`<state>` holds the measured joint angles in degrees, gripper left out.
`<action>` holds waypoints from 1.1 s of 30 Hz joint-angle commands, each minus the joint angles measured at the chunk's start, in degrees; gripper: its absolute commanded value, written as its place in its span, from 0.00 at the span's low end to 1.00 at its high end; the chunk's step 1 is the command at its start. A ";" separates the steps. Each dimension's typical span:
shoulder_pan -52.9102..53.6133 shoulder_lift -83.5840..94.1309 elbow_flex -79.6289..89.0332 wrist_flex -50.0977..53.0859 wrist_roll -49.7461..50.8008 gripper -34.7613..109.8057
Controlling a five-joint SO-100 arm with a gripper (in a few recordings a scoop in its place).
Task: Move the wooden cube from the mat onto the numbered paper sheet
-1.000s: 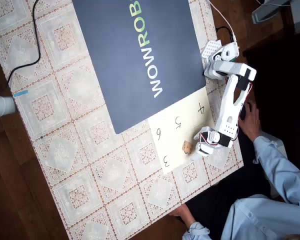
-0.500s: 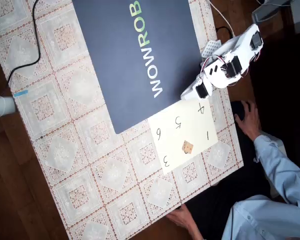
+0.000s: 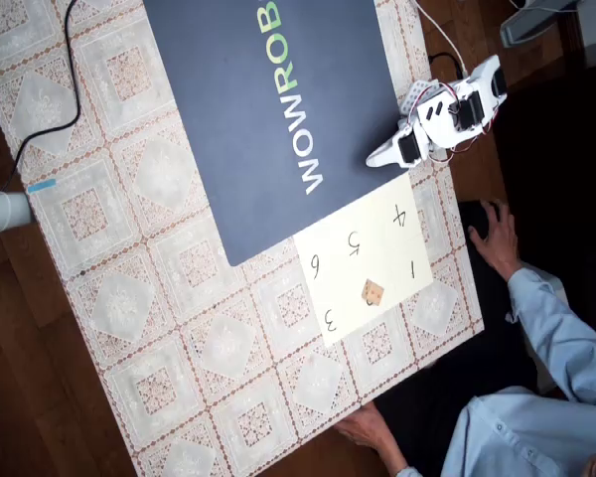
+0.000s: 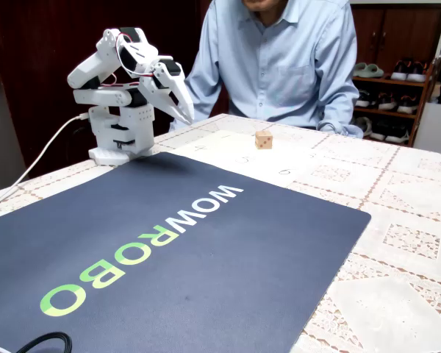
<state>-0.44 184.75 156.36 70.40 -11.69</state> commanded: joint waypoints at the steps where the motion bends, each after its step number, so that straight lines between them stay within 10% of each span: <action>1: 1.23 1.85 3.08 -3.25 1.14 0.24; 13: 6.50 1.85 15.56 -22.24 -4.39 0.24; 33: 8.00 1.85 15.73 -13.36 -7.82 0.24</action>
<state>6.68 185.71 172.09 56.69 -18.72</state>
